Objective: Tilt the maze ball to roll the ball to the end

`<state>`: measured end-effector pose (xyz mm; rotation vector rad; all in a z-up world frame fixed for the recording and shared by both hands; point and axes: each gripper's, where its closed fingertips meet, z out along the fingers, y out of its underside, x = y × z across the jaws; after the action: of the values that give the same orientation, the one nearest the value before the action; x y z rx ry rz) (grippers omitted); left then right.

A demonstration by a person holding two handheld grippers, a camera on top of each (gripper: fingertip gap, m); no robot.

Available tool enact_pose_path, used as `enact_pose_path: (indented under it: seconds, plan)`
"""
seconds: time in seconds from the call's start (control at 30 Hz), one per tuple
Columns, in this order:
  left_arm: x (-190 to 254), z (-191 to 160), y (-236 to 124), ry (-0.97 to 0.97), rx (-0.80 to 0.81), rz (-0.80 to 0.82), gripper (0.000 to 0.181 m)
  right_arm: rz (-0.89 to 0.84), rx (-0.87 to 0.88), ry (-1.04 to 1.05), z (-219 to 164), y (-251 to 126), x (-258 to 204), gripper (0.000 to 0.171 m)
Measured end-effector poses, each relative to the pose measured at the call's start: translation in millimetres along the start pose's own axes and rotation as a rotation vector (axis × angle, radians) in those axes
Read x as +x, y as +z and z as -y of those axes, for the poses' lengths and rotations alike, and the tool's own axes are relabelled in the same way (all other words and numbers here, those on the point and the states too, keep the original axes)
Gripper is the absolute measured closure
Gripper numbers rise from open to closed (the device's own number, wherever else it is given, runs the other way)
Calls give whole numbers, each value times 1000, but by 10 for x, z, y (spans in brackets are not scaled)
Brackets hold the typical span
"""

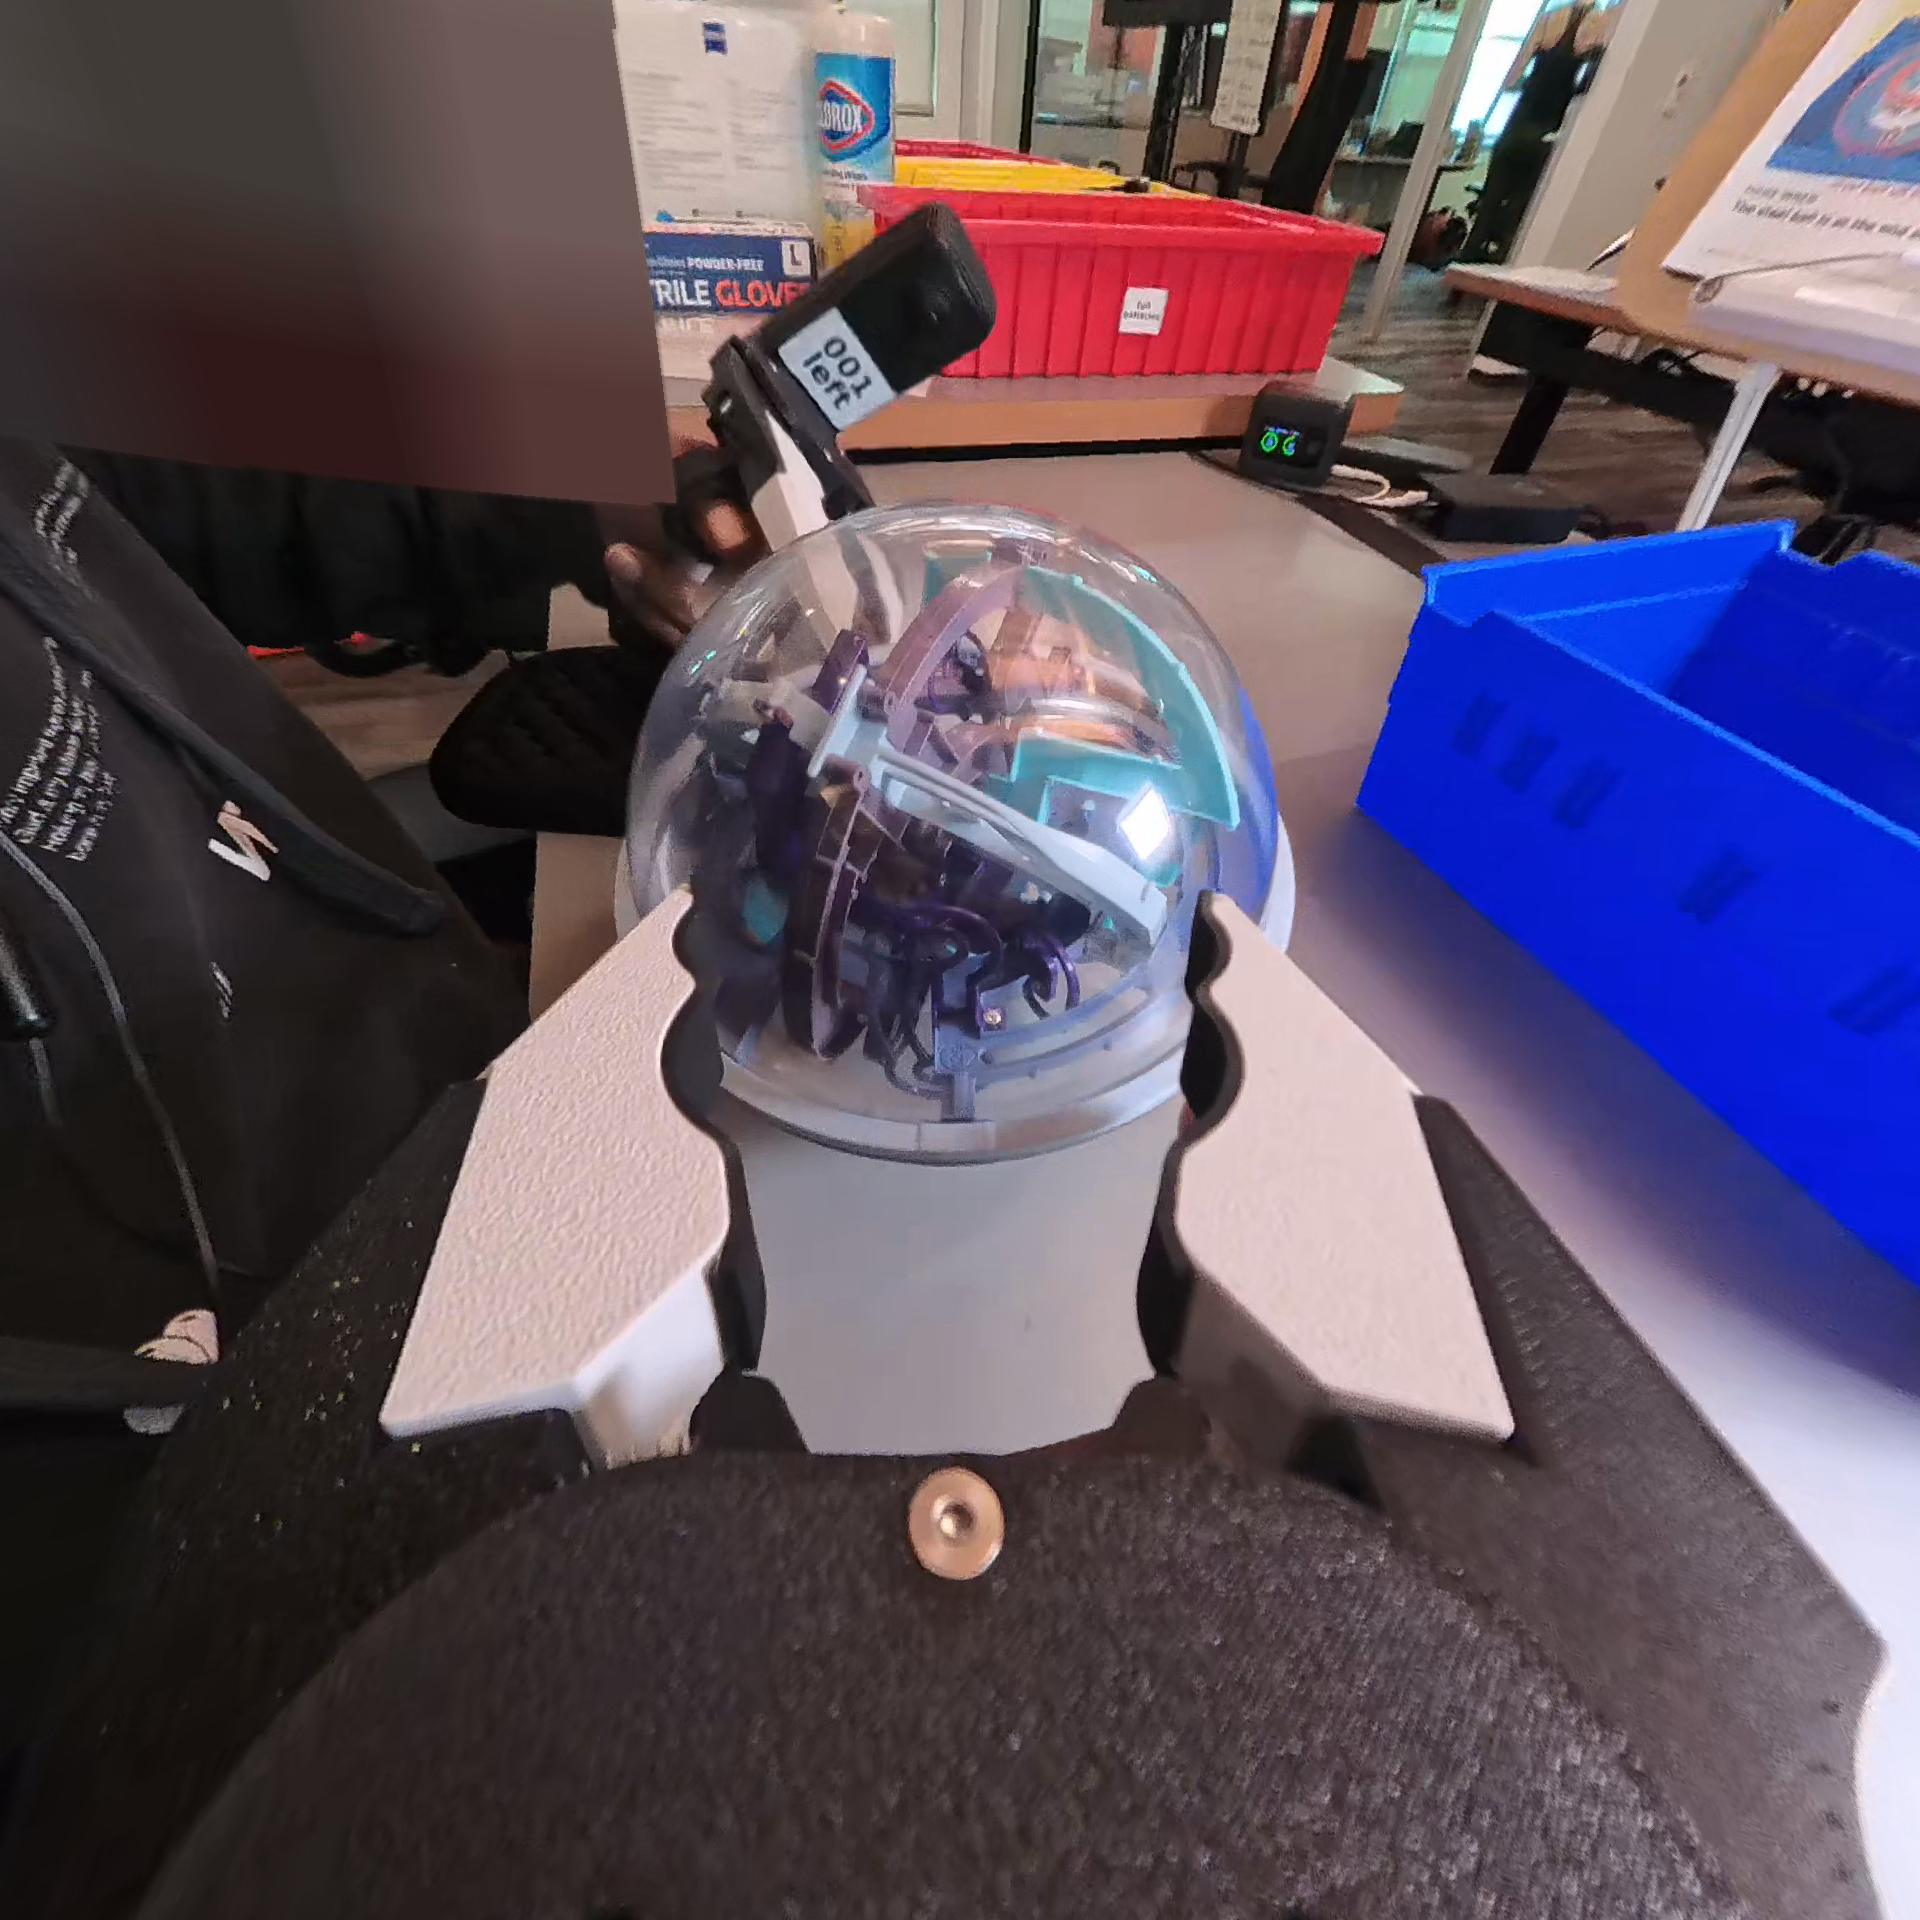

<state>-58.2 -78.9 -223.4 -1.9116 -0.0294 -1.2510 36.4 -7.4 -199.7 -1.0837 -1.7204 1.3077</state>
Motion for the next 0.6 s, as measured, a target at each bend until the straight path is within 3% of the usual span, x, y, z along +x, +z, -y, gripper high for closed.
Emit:
enact_pose_path:
  seconds: [0.1,0.2,0.4,0.47,0.6]
  plan:
    - [-6,-34,32,3,28,0,171,-17,9,-28,20,-15,-13,80]
    - [-39,38,3,60,87,48,173,6,22,0,38,-66,-15,90]
    - [-109,28,15,251,68,177,176,14,-57,244,-176,-217,389,92]
    - [-116,40,22,243,77,172,176,90,-108,333,-305,-203,390,107]
    - [-145,71,25,251,85,172,176,180,-105,383,-330,-111,423,120]
